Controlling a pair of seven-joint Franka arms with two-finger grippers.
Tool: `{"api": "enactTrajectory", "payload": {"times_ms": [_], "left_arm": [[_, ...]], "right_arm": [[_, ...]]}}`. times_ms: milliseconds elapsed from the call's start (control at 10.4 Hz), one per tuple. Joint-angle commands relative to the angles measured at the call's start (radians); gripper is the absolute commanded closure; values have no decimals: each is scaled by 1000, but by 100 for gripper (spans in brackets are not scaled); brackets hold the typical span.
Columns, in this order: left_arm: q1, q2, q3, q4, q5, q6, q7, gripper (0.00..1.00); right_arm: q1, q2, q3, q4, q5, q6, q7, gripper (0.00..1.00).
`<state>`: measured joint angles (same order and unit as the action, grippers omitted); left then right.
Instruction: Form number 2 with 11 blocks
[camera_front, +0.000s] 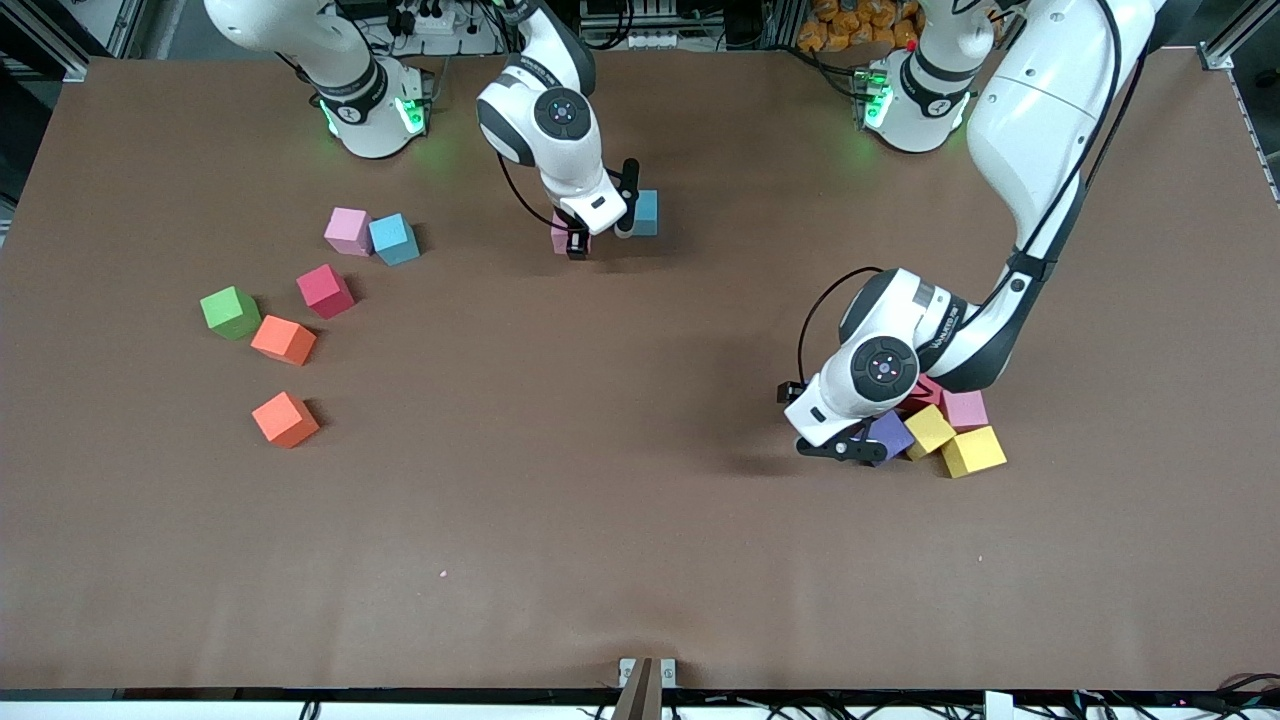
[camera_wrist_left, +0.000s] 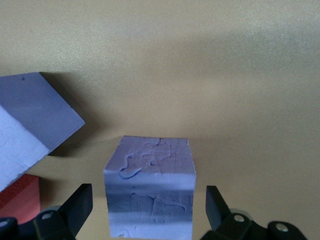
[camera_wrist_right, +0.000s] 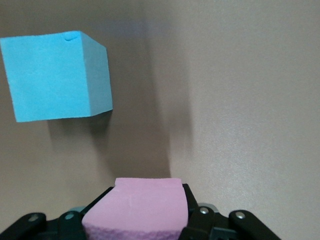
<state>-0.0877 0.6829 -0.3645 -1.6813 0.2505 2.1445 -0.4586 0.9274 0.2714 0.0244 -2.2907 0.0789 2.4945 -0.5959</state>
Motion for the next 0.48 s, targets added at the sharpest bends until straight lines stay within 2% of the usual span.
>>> {"api": "enactTrajectory", "payload": {"times_ms": [0, 193, 386], "left_arm": [[11, 6, -10, -8, 18, 17, 3, 0], [13, 4, -10, -8, 16, 18, -6, 0], [13, 3, -10, -14, 21, 18, -8, 11]], "right_arm": [[-125, 14, 165, -27, -16, 78, 13, 60], [-124, 48, 173, -35, -16, 130, 18, 60], [-108, 65, 175, -33, -16, 144, 60, 60]]}}
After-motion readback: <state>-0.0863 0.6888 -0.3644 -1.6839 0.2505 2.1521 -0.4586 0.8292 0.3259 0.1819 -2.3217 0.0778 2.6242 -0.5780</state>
